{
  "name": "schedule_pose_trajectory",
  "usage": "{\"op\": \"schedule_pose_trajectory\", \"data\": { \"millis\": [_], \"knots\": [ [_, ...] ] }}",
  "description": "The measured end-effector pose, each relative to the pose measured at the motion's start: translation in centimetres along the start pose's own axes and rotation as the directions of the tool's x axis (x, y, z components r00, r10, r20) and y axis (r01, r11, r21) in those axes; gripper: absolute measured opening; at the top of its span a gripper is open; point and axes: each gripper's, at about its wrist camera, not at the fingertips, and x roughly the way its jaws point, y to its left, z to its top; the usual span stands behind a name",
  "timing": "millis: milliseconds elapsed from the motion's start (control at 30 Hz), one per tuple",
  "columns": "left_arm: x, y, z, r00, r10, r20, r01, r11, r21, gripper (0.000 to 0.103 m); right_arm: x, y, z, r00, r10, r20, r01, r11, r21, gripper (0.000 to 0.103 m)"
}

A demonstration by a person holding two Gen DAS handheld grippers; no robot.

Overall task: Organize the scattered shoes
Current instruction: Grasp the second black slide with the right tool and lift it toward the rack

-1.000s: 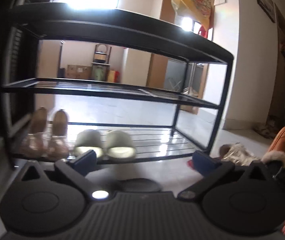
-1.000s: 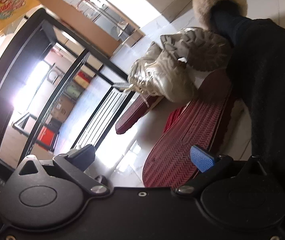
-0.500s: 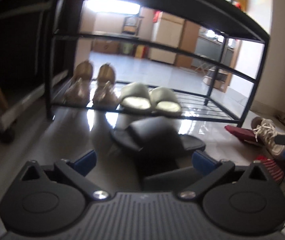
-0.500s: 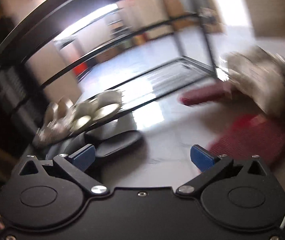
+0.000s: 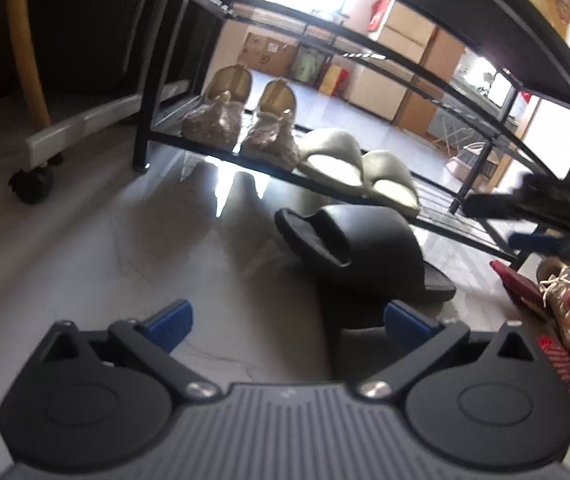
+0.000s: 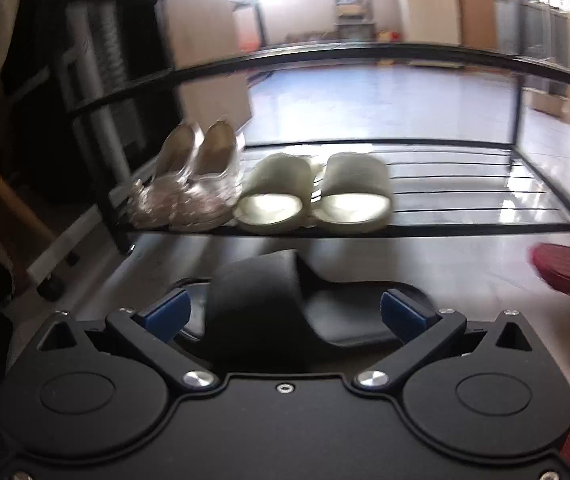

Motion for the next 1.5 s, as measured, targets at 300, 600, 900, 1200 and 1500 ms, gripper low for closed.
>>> {"op": "schedule_pose_trajectory", "data": {
  "millis": [300,600,900,1200,1500],
  "knots": [
    [0.5,1.2,0.8,0.999,0.041,0.015,-0.04,0.997,-0.062,0.102,8.0,3.7,2.0,0.982,-0.073,-0.176,0.045,0.986,-0.158,0.103],
    [0.2,1.8,1.2,0.994,0.095,0.054,-0.089,0.991,-0.101,0.102,11.7,5.7,1.4,0.948,-0.162,-0.274,0.095,0.965,-0.244,0.103],
    [0.4,2.1,1.3,0.993,0.105,0.049,-0.1,0.989,-0.107,0.102,14.1,7.1,1.3,0.908,-0.269,-0.322,0.188,0.947,-0.261,0.103],
    [0.7,2.0,1.3,0.994,0.102,0.05,-0.097,0.99,-0.106,0.102,14.8,7.3,2.0,0.907,-0.273,-0.32,0.18,0.94,-0.292,0.092],
    [0.7,1.9,1.0,0.994,0.085,0.062,-0.079,0.992,-0.095,0.102,13.3,6.5,2.6,0.93,-0.222,-0.293,0.152,0.958,-0.244,0.092]
  ]
}}
